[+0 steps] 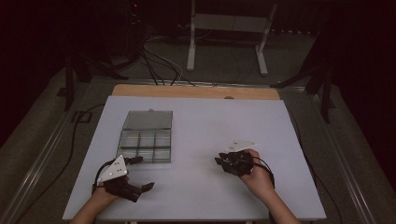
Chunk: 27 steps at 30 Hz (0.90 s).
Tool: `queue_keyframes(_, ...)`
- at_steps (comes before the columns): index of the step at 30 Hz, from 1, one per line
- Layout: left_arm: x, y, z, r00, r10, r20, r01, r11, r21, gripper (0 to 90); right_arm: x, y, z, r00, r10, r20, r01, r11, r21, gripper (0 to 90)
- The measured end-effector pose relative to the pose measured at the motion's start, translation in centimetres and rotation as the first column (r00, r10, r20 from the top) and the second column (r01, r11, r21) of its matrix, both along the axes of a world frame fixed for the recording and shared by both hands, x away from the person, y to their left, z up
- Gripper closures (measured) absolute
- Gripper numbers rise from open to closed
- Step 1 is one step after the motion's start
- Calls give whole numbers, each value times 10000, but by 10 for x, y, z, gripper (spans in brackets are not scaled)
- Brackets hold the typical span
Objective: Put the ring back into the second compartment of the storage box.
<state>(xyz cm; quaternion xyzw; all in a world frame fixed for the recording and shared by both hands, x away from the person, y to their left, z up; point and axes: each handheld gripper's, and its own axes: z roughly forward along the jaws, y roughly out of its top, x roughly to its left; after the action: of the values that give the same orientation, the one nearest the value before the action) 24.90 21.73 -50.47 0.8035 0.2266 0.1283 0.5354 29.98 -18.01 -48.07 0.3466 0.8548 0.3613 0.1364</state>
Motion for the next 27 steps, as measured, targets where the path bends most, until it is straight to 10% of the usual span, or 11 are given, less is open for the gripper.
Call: queue_keyframes(27,-1,0,0,10000,-21,55,21,10000,11,8,16,31,21,9978,591,307,-592,9982,16,712)
